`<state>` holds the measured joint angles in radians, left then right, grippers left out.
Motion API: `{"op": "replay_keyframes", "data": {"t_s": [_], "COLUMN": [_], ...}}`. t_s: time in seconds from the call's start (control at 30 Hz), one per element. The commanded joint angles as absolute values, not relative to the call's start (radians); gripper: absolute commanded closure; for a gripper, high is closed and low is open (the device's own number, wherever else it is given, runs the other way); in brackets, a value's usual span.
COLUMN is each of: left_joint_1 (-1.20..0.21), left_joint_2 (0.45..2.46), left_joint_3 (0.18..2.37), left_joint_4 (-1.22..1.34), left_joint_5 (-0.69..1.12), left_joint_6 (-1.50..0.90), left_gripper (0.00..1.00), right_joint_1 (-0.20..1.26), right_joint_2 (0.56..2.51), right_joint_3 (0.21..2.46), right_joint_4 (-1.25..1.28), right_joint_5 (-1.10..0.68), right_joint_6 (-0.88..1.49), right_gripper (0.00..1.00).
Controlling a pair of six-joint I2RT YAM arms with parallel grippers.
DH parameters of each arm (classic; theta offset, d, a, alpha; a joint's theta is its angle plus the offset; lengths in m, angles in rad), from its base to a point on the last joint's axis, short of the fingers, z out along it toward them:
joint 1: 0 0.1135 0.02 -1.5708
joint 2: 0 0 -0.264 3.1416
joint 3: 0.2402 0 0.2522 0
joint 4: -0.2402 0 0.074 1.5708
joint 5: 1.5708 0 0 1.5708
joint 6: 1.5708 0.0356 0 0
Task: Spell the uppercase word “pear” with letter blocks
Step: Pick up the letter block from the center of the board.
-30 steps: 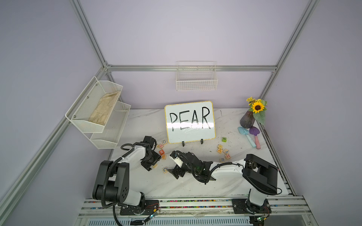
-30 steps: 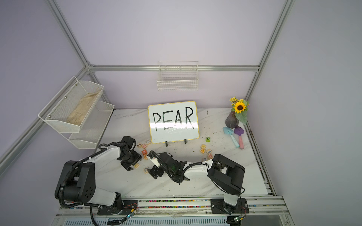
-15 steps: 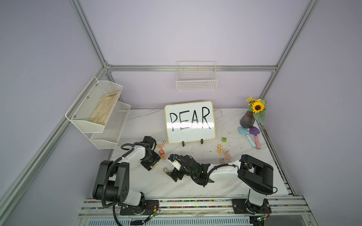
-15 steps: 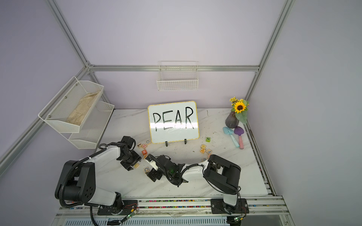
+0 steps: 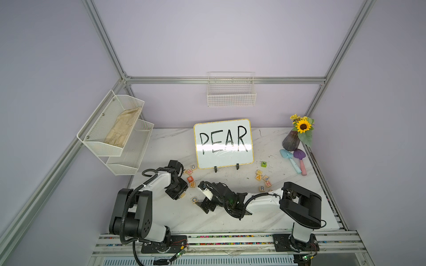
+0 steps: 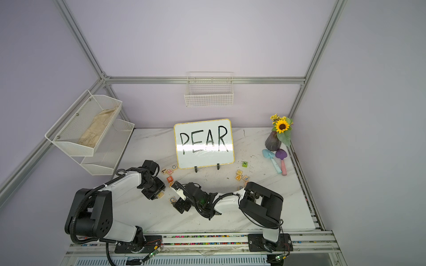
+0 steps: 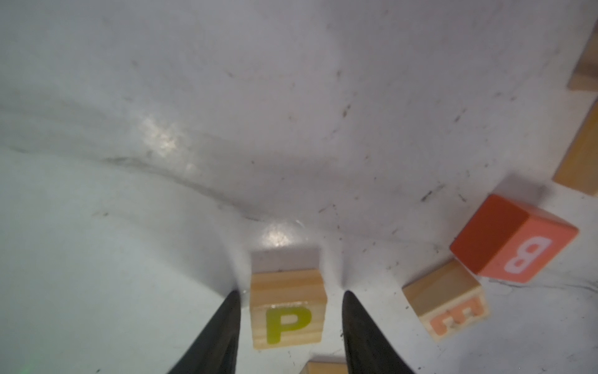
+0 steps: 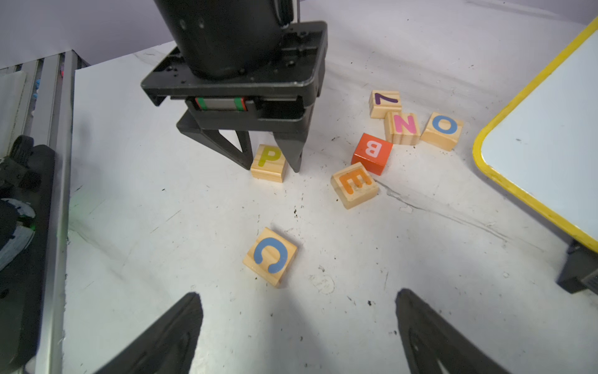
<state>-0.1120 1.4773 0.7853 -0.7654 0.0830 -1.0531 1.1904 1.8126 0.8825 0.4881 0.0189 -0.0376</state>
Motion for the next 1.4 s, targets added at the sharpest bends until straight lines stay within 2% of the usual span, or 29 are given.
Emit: {"op": "replay_keyframes", "data": {"t_s": [0.0,0.8,1.37], "left_joint_1": [-0.107,-0.110,-0.112], "left_joint_2": [1.488,1.422,1.432], "left_joint_3": [0.757,0.782,0.761], "left_joint_4": [-0.753,-0.838,-0.810], "left_joint_5": [0.103,0.038,0.042], "left_joint_6": [-1.039,-0.980,-0.979], "left_gripper": [0.51,0.65,0.67], "right_joint_1": [1.197,1.195,1.195], "right_joint_2": [1.830,1.842,1.838], "right_joint_3": [0.888,0.905,0.904], "right_joint_4": [0.509,0.505,0.507], "right_joint_5": [0.035,0.059,0.094], "right_joint_6": [-0.037,-0.024,-0.020], "right_gripper": [0.05,0.06,0.06]}}
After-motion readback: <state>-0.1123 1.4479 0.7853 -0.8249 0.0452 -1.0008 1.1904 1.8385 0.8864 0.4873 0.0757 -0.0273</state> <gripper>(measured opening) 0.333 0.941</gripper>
